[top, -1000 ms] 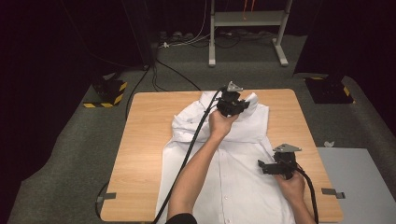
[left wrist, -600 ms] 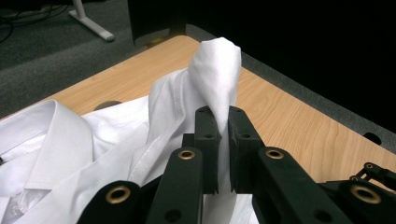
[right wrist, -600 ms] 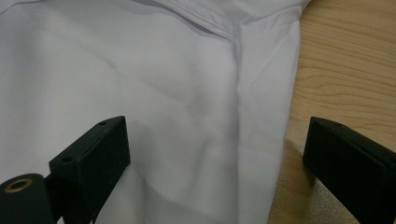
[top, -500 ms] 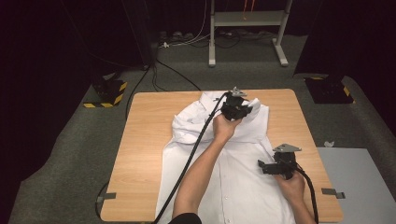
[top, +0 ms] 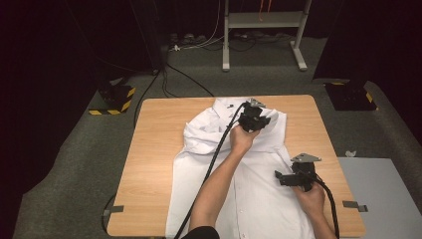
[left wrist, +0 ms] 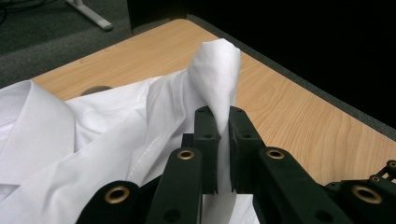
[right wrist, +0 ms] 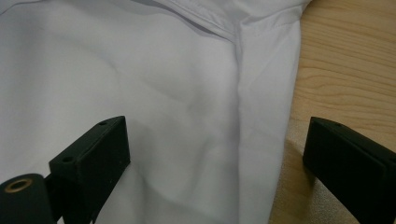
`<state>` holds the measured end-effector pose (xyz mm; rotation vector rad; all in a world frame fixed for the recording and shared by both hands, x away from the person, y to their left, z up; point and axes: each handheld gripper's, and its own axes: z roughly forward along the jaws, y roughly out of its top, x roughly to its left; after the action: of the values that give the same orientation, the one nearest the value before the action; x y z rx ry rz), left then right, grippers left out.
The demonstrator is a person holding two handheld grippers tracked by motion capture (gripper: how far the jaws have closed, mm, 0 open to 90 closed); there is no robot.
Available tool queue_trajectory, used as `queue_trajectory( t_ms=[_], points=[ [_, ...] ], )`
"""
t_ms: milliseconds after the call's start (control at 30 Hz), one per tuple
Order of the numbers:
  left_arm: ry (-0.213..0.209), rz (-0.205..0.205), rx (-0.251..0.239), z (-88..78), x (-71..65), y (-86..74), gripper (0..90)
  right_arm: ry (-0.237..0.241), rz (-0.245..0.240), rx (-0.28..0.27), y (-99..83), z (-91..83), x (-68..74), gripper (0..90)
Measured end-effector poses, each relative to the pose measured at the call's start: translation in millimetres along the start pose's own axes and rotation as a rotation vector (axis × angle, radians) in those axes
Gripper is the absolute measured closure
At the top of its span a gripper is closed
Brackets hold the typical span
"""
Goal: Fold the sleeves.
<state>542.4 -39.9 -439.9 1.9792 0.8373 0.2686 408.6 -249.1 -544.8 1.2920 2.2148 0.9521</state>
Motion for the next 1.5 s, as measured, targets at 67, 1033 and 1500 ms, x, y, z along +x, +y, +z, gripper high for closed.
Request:
queue_trajectory(
  t_ms=[67, 1033, 1500],
  points=[
    [0.002, 0.001, 0.005, 3.6, -0.6, -1.9, 83.8, 0.0, 0.0, 0.0, 0.0, 0.0, 0.0, 7.0],
    [0.0, -0.016, 0.089, 24.5, 0.9, -17.1, 67.5, 0.001, 0.0, -0.001, 0.5, 0.6, -0.5, 7.0],
    [0.015, -0.035, 0.062, 19.8, -1.3, -13.4, 36.9, 0.0, -0.001, -0.001, 0.6, 0.8, -0.7, 7.0]
  ],
)
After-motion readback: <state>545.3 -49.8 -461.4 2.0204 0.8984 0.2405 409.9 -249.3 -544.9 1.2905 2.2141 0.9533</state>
